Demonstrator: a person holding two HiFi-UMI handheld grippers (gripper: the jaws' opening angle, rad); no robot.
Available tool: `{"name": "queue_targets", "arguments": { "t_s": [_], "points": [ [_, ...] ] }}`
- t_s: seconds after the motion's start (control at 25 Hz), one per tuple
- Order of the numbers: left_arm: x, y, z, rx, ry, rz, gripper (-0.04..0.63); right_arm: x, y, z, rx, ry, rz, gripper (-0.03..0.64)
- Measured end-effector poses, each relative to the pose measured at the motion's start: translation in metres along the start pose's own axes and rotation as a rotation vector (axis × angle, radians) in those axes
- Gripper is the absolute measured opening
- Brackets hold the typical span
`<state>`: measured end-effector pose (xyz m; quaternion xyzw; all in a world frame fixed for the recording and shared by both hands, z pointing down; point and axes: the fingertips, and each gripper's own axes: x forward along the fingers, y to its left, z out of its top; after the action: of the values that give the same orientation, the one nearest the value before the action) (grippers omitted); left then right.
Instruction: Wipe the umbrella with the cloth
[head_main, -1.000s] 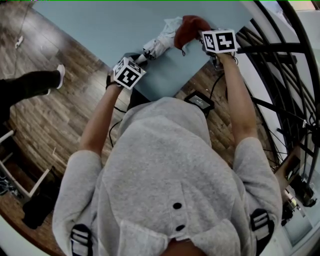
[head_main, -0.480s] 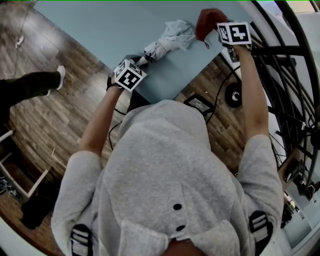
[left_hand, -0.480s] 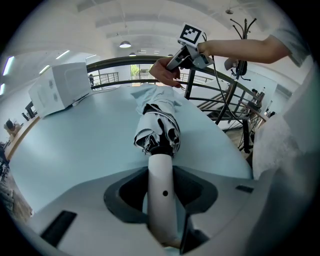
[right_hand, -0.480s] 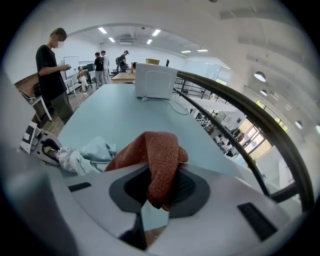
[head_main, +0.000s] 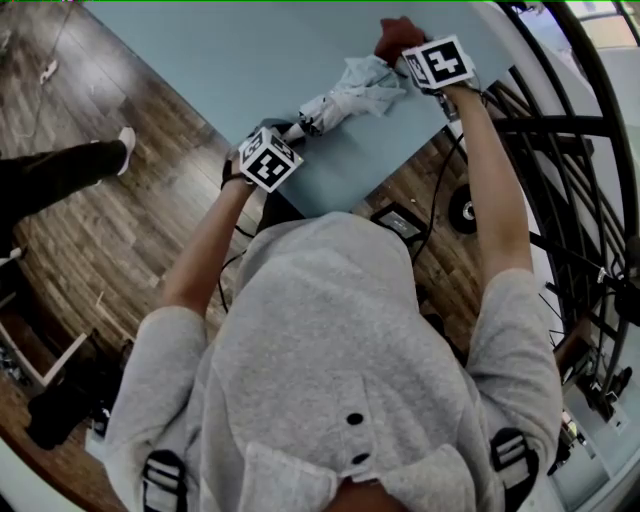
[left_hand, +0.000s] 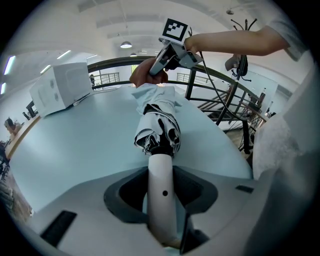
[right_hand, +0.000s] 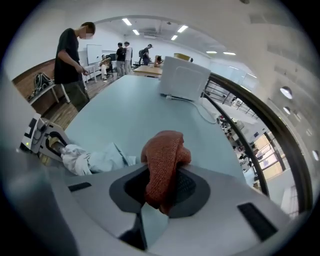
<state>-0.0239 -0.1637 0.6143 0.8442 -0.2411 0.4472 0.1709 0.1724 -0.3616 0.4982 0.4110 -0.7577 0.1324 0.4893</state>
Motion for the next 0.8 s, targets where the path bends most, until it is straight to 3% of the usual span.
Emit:
{"name": "queue_targets", "arguments": {
  "t_s": [0.24, 0.52, 0.8],
  "points": [
    [0.002, -0.001, 0.0, -0.001, -0.007, 0.001, 0.161, 0.035, 0.058, 0.005, -0.13, 0.068, 0.141, 0.075],
    [0.0, 0.0, 0.002, 0.004, -0.017, -0.002, 0.16, 0.04, 0.079, 0.008, -0.206, 0.15, 0.224, 0.075],
    [-0.002, 0.0, 0.002, 0.001, -0.013, -0.001, 0.16, 0.034, 0.122, 0.014, -0.288, 0.209, 0.373, 0.075]
  ]
}}
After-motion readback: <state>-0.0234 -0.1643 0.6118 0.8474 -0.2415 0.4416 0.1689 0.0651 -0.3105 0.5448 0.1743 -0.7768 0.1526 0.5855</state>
